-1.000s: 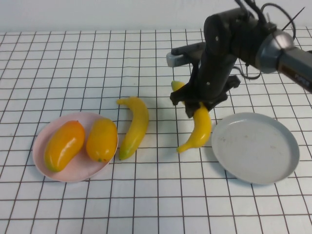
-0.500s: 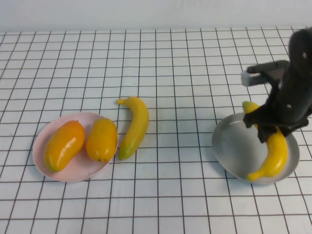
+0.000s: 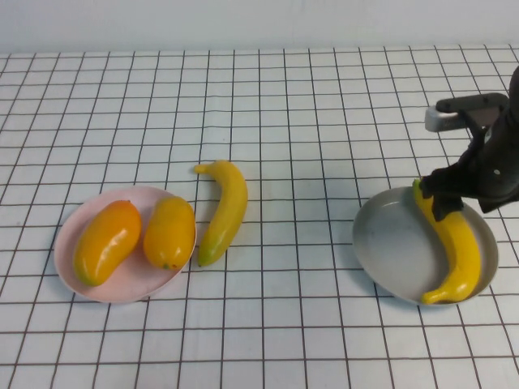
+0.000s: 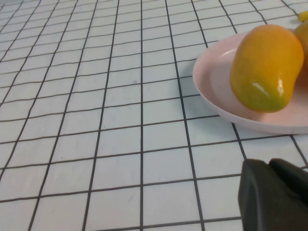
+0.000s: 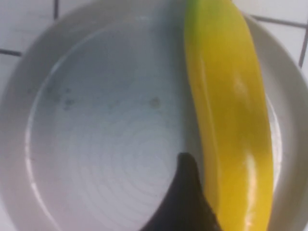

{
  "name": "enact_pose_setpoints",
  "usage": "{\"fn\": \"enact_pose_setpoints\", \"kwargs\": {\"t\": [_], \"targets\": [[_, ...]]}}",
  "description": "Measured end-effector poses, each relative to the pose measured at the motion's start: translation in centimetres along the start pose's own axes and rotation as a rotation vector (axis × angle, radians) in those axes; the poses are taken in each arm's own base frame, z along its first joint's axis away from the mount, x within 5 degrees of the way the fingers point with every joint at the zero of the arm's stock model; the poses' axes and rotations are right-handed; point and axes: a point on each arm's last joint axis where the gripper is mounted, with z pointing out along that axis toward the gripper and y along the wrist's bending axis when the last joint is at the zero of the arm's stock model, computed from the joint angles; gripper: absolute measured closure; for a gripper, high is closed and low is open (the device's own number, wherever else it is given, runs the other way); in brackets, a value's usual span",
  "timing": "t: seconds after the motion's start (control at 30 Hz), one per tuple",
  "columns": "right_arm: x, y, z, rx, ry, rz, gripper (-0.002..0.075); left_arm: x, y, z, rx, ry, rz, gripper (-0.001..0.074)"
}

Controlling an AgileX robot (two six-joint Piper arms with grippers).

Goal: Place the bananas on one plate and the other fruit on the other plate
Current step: Put another type of fruit in the right plate

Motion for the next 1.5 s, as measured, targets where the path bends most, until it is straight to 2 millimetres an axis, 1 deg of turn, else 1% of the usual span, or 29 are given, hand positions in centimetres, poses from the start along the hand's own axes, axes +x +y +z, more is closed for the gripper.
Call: {"fn": "enact_pose_setpoints", "kwargs": {"t": [0.07, 0.13, 0.27, 0.3, 0.37, 0.47, 0.63, 0.7, 0.77, 0.9, 1.03, 1.1, 1.27, 1.4, 1.5], "targets": [[-0.9, 0.8, -1.0, -0.010, -0.021, -0.016, 0.0230, 0.0, 0.0, 0.0, 0.000, 0.000, 0.000, 0.0738], [-1.7, 2.1, -2.2, -0.035, -0.049, -0.035, 0.0234, 0.0, 0.0, 0.0, 0.000, 0.000, 0.000, 0.0738], [-3.1, 5.8, -4.8, -0.110, -0.141, -0.077, 0.0236, 0.0, 0.0, 0.0, 0.000, 0.000, 0.000, 0.0738], [-3.6, 7.1, -5.4, -0.133, -0.167, -0.087, 0.0237, 0.0, 0.0, 0.0, 0.000, 0.000, 0.000, 0.0738], [-4.4, 9.0, -5.8, -0.160, -0.189, -0.106, 0.0237, 0.0, 0.0, 0.0, 0.000, 0.000, 0.000, 0.0738], [-5.5, 11.8, -5.0, -0.181, -0.153, -0.139, 0.0238, 0.0, 0.0, 0.0, 0.000, 0.000, 0.000, 0.0738], [-6.9, 16.5, -1.7, -0.181, -0.034, -0.216, 0.0239, 0.0, 0.0, 0.0, 0.000, 0.000, 0.000, 0.0738], [-7.8, 18.4, -0.9, -0.195, -0.044, -0.230, 0.0239, 0.0, 0.0, 0.0, 0.000, 0.000, 0.000, 0.0738], [-8.6, 19.8, -0.6, -0.230, -0.073, -0.213, 0.0239, 0.0, 0.0, 0.0, 0.000, 0.000, 0.000, 0.0738], [-9.7, 21.6, 0.4, -0.286, -0.106, -0.200, 0.0240, 0.0, 0.0, 0.0, 0.000, 0.000, 0.000, 0.0738], [-9.9, 22.6, 2.2, -0.300, -0.105, -0.198, 0.0242, 0.0, 0.0, 0.0, 0.000, 0.000, 0.000, 0.0738], [-9.8, 22.9, 3.3, -0.295, -0.088, -0.195, 0.0242, 0.0, 0.0, 0.0, 0.000, 0.000, 0.000, 0.0738], [-9.3, 23.4, 5.3, -0.285, -0.050, -0.196, 0.0242, 0.0, 0.0, 0.0, 0.000, 0.000, 0.000, 0.0738], [-9.2, 23.5, 5.8, -0.281, -0.039, -0.196, 0.0251, 0.0, 0.0, 0.0, 0.000, 0.000, 0.000, 0.0738], [-9.2, 23.5, 5.8, -0.282, -0.042, -0.196, 0.0306, 0.0, 0.0, 0.0, 0.000, 0.000, 0.000, 0.0738]]}}
